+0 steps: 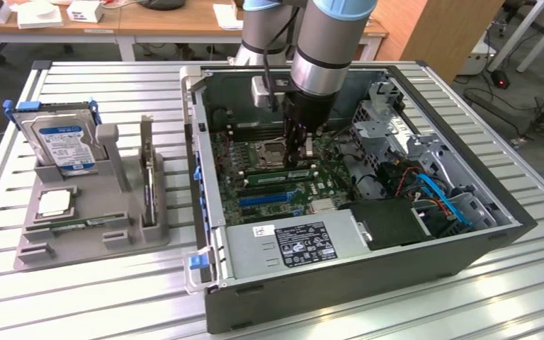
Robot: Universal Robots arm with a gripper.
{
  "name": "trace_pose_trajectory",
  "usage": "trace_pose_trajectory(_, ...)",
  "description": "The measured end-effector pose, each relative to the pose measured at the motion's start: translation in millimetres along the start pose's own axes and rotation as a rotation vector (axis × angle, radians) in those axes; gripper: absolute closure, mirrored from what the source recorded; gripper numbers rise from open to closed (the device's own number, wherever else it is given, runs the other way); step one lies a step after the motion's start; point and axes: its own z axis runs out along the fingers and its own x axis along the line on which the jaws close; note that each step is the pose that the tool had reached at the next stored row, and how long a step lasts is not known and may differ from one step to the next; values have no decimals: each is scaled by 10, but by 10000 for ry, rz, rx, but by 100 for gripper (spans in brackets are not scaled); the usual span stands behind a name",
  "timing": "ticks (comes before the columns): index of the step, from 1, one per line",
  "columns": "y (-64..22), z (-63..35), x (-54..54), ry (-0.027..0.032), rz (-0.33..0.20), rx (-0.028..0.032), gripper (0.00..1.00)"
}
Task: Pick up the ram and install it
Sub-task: 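Press down the ram until it locks into place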
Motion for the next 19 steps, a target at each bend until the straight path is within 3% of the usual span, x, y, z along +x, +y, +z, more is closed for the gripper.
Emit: trace_pose_trajectory(19,12,1,1,-77,2545,44,91)
